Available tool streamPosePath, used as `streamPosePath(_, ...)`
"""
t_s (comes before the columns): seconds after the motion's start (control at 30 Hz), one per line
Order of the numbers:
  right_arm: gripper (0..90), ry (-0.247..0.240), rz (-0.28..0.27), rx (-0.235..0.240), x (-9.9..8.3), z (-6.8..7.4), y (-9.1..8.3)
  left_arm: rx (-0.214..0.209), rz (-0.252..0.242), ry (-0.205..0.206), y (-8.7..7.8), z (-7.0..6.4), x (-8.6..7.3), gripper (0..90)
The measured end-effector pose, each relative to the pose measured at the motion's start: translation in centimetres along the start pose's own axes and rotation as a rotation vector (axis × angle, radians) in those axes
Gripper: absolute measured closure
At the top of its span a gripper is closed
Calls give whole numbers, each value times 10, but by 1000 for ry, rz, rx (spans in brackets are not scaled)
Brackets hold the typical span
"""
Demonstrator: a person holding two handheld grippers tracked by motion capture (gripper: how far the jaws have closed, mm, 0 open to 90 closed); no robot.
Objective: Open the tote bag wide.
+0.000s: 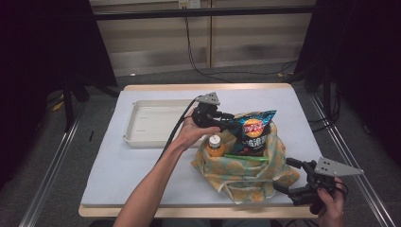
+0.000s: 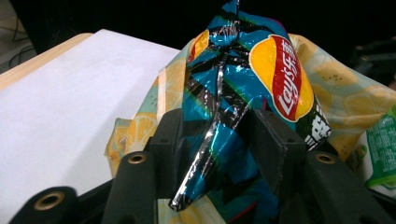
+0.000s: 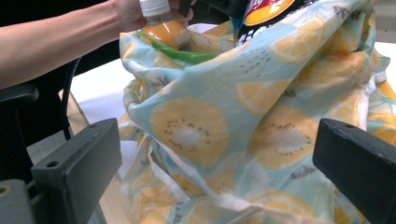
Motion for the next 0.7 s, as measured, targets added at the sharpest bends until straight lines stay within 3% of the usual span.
streamPosePath(0.13, 8, -2, -2, -5, 0, -1, 0, -45, -22, 20, -3, -6, 4, 634)
streamPosePath(0.23, 7, 1, -2, -4, 0, -1, 0, -63, -4, 29, -2, -7, 4, 625)
streamPosePath(0.3, 7, -1, -4, -4, 0, -1, 0, -83, 33, 43, 1, -7, 3, 595)
streamPosePath(0.43, 7, 1, -3, -3, 1, -2, 0, -88, 37, 27, 4, -5, 1, 536)
streamPosePath(0.5, 7, 5, -2, 2, 0, -1, -1, -84, 51, 12, 6, -1, -2, 465)
streamPosePath(0.63, 7, 6, -1, 6, 0, -1, -1, -75, 87, 1, 8, 2, -2, 444)
streamPosePath(0.7, 7, 6, 2, 9, 0, -1, -1, -77, 96, -1, 8, 3, 0, 498)
Point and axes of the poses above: each handheld gripper's, and its own axes: y roughly forward along the jaws, x roughly out of its top, z roughly to its left, the point moved 4 cm from there along y, roughly forward along the jaws, and after that the axes turned 15 degrees about y, right-handed, at the moved point
